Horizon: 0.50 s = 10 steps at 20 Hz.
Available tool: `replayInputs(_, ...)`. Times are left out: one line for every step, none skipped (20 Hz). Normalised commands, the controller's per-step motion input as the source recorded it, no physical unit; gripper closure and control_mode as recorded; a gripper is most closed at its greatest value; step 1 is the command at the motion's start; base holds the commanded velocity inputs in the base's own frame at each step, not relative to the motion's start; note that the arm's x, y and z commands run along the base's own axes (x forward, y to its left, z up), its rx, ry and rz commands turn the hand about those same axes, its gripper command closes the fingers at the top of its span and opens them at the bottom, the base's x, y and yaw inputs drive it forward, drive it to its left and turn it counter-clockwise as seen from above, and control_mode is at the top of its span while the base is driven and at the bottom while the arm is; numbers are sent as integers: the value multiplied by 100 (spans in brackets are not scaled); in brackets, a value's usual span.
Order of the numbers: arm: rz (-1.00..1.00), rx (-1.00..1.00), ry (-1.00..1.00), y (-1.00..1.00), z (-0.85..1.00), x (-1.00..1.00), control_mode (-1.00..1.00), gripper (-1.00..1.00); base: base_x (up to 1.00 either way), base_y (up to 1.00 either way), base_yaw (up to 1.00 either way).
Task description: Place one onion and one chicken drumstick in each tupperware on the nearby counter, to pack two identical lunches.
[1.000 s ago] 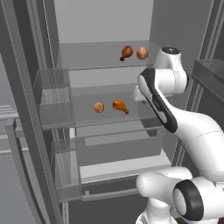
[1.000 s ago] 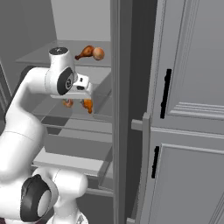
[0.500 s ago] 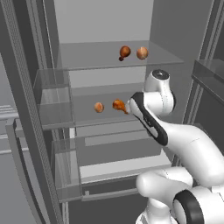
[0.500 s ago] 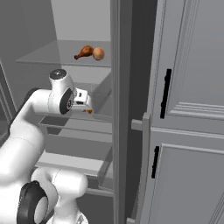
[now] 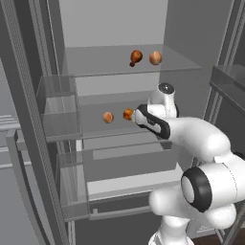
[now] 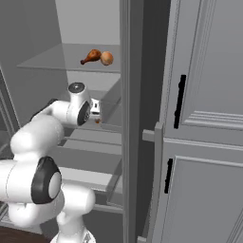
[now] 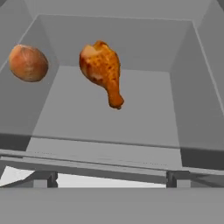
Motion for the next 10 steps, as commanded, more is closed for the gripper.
replayInputs(5, 5, 6, 0, -27, 93, -100, -100, 0, 0, 0)
replayInputs(5, 5, 6, 0, -28, 91, -100, -100, 0, 0, 0)
replayInputs(4, 3, 6, 0, -29, 84, -100, -100, 0, 0, 0)
replayInputs(4, 1, 5, 0, -32, 78, -100, -100, 0, 0, 0)
replayInputs(4, 0, 4, 1, -34, 75, -100, -100, 0, 0, 0)
replayInputs(4, 0, 4, 5, -36, 69, -100, -100, 0, 0, 0)
replayInputs(4, 0, 2, 11, -38, 61, -100, -100, 0, 0, 0)
replayInputs(4, 0, 2, 14, -40, 61, -100, -100, 0, 0, 0)
replayInputs(4, 0, 3, 16, -42, 61, -100, -100, 0, 0, 0)
replayInputs(4, 0, 2, 18, -45, 59, -100, -100, 0, 0, 0)
